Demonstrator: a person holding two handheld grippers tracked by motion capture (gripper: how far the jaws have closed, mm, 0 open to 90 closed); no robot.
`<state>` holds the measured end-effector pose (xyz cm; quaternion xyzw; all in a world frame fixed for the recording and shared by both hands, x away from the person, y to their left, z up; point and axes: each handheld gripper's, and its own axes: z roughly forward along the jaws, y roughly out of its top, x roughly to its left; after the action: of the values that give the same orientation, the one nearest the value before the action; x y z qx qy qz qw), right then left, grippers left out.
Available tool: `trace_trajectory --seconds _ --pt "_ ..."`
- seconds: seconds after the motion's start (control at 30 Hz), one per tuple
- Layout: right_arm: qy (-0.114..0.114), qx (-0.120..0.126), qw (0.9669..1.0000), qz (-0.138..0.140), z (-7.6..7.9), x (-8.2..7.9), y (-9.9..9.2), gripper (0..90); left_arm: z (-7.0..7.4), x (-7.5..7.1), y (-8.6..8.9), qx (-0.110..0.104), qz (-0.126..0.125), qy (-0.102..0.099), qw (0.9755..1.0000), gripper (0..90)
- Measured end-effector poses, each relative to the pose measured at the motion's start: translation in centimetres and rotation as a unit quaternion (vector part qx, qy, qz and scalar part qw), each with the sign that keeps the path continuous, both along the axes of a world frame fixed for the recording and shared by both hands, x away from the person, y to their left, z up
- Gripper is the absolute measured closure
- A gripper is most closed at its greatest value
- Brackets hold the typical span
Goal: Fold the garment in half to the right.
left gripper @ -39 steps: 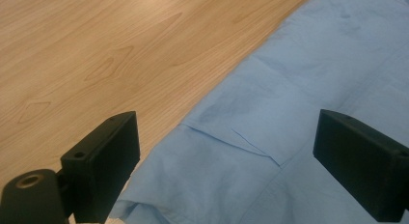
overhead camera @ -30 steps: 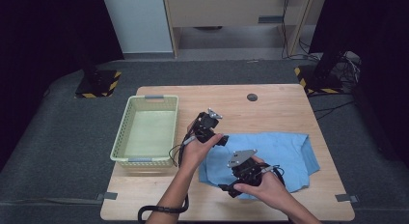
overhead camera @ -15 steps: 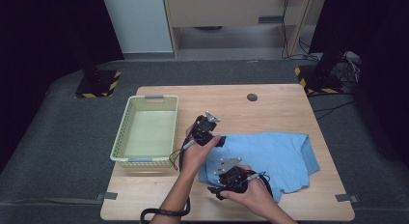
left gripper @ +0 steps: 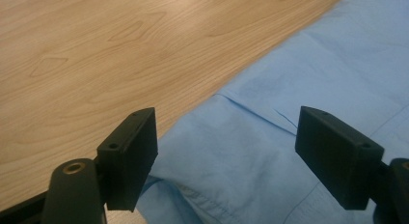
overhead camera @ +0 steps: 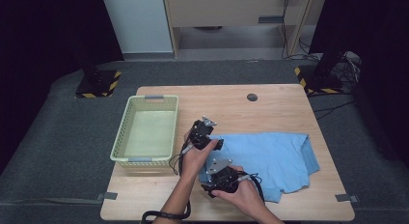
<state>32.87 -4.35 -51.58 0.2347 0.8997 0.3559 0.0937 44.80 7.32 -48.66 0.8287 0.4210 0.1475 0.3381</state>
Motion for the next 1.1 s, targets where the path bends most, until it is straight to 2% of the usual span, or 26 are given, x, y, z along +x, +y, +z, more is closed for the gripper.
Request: trace_trajectory --seconds 0.23,0.33,0.37,0.4,0.5,0.53,0.6,0.83,1.1 --pt "-0.002 -0.004 0.9997 -0.024 -1.1 0.6 0.5 42.6 -0.6 -0.1 0.5 -0.009 -0.002 0.002 1.0000 22.5" --pt "-0.006 -0.005 0.9995 -0.029 -1.0 0.8 0.3 53.7 -0.7 -0.1 0.6 -0.009 -0.004 0.002 1.0000 22.1" --pt "-0.006 -0.005 0.9995 -0.029 -1.0 0.8 0.3 53.7 -0.8 -0.1 0.7 -0.012 -0.004 0.001 0.9999 22.1" --pt "-0.006 -0.004 0.9993 -0.036 -1.0 1.1 -0.1 66.1 -0.7 -0.1 0.7 -0.016 -0.005 -0.001 0.9999 21.7" --pt "-0.005 -0.007 0.9991 -0.040 -0.9 1.4 -0.3 78.3 -0.6 -0.1 0.6 -0.018 -0.008 -0.004 0.9998 21.6" --pt "-0.005 -0.007 0.9991 -0.040 -0.9 1.4 -0.3 78.3 -0.6 -0.1 0.6 -0.020 -0.009 -0.007 0.9997 21.6" --pt "-0.007 -0.012 0.9990 -0.044 -0.8 1.6 -0.6 84.8 -0.5 -0.1 0.5 -0.024 -0.011 -0.011 0.9996 21.3" --pt "-0.016 -0.023 0.9976 -0.063 -0.8 2.0 -1.1 86.4 -1.4 0.2 0.3 -0.031 0.000 -0.015 0.9994 16.5" --pt "-0.019 -0.023 0.9975 -0.064 -0.8 2.1 -1.9 86.6 -2.6 1.4 0.9 -0.029 0.014 -0.023 0.9992 13.5"
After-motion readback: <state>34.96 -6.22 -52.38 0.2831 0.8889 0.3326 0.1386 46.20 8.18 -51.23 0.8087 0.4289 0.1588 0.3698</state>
